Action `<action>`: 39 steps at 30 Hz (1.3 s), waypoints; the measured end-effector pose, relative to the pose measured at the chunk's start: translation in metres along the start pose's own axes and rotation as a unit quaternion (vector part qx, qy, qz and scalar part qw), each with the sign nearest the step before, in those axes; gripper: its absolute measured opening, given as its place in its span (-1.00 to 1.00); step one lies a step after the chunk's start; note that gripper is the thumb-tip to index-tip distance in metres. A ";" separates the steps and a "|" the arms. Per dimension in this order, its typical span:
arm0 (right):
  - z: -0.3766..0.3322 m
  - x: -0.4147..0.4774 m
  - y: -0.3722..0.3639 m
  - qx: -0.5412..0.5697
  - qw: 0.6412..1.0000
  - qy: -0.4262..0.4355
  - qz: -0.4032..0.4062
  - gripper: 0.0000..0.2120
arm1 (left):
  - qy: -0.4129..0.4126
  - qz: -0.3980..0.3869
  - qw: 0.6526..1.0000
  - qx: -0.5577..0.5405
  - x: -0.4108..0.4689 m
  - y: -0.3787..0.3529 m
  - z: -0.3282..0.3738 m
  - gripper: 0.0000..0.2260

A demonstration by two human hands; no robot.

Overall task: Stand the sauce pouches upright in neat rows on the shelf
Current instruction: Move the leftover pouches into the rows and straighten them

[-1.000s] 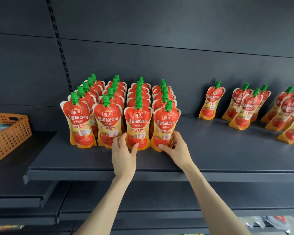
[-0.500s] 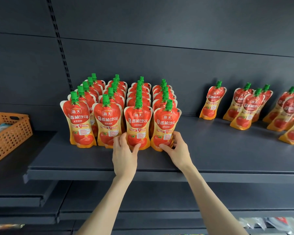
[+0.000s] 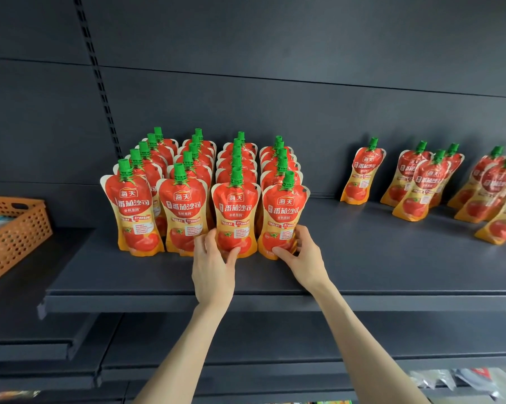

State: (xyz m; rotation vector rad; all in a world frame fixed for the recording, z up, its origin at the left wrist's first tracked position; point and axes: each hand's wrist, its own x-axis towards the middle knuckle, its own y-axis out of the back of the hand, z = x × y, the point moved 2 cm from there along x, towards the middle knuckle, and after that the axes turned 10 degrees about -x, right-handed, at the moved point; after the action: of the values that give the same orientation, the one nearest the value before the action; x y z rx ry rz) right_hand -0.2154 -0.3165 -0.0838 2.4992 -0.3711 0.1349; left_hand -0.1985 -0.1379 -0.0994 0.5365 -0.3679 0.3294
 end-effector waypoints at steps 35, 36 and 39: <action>0.022 -0.008 0.103 -0.031 0.987 -0.013 0.155 -0.89 | -0.142 -0.114 0.970 -0.160 -0.025 -0.030 0.079 -0.94; 0.026 -0.003 0.118 -0.028 0.986 -0.010 0.164 -0.91 | -0.146 -0.124 0.967 -0.170 -0.026 -0.039 0.092 -0.96; 0.041 0.016 0.161 -0.034 0.981 0.003 0.189 -0.94 | -0.169 -0.140 0.956 -0.195 -0.027 -0.075 0.130 -0.98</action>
State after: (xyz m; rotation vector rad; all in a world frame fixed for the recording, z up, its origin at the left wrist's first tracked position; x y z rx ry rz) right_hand -0.2469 -0.4697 -0.0255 2.3341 -0.8323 0.2752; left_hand -0.2256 -0.2755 -0.0394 0.2464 -0.6626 -0.1148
